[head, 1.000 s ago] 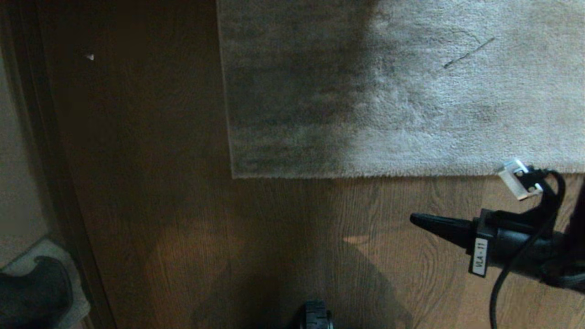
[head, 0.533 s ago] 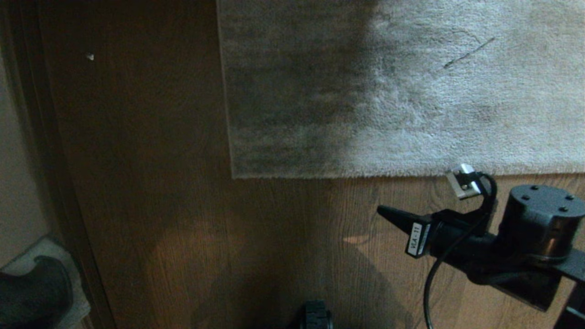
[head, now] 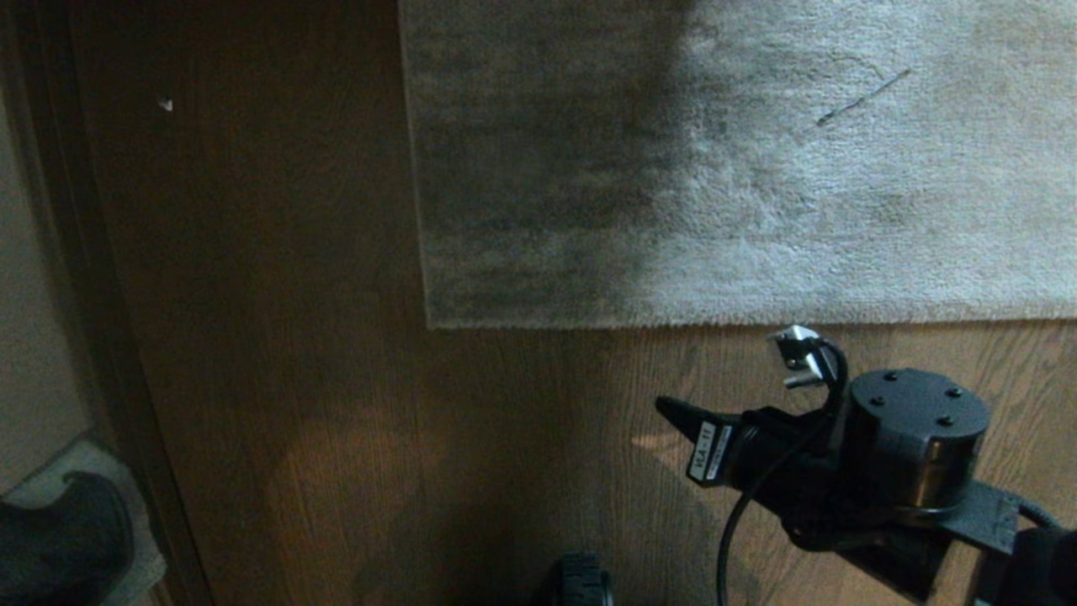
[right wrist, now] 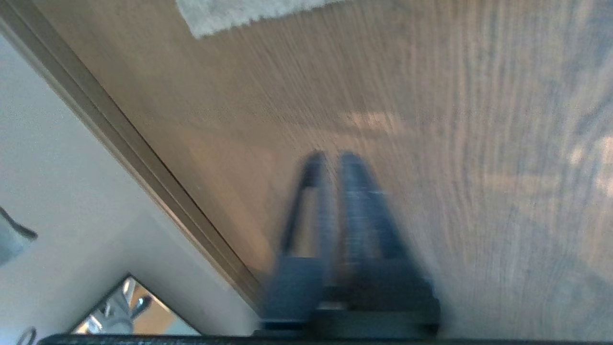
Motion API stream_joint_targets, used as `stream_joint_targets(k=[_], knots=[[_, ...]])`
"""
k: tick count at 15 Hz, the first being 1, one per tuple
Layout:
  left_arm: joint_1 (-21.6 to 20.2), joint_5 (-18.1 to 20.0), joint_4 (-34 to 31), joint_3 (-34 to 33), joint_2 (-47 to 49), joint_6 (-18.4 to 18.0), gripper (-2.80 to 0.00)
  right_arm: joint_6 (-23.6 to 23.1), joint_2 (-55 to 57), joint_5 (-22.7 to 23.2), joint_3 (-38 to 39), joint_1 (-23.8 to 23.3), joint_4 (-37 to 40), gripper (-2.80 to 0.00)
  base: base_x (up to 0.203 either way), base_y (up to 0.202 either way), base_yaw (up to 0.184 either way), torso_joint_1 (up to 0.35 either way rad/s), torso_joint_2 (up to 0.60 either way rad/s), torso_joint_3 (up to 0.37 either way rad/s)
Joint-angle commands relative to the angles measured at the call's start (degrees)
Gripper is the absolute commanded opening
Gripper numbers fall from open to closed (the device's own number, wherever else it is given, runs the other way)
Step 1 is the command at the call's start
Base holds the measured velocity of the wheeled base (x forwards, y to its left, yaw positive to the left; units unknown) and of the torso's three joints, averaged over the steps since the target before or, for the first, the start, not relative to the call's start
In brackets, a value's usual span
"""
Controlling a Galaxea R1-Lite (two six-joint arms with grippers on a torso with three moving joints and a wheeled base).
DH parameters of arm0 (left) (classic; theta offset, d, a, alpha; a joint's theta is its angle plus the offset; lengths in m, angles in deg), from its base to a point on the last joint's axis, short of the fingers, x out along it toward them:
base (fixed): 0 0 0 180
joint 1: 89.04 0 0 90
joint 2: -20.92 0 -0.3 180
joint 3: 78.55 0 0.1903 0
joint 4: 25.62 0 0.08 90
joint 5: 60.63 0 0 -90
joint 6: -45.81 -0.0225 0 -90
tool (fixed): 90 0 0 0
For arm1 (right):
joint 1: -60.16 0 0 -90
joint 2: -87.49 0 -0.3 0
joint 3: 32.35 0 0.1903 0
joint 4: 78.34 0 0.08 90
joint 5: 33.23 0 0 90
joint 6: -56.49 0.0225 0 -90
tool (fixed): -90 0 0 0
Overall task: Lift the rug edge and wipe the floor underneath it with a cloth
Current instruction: Lift up the carpet
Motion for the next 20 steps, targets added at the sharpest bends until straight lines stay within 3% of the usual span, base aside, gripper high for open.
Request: stream_joint_targets(k=[1, 8, 12, 20], knots=[[0.0, 0.0, 0.0, 0.0, 0.0, 0.0, -2.80, 0.4, 3.5, -3.5, -0.9, 2.4, -2.0, 0.00, 0.000, 0.000, 0.000, 0.000, 0.00, 0.000], [0.0, 0.0, 0.0, 0.0, 0.0, 0.0, -2.80, 0.1, 16.7, -9.5, -1.6, 5.5, -23.7, 0.00, 0.000, 0.000, 0.000, 0.000, 0.00, 0.000], [0.0, 0.0, 0.0, 0.0, 0.0, 0.0, -2.80, 0.1, 20.5, -15.7, -4.2, 6.3, -24.5, 0.00, 0.000, 0.000, 0.000, 0.000, 0.00, 0.000], [0.0, 0.0, 0.0, 0.0, 0.0, 0.0, -2.80, -4.0, 27.1, -20.0, -13.9, 4.7, -24.5, 0.00, 0.000, 0.000, 0.000, 0.000, 0.00, 0.000]])
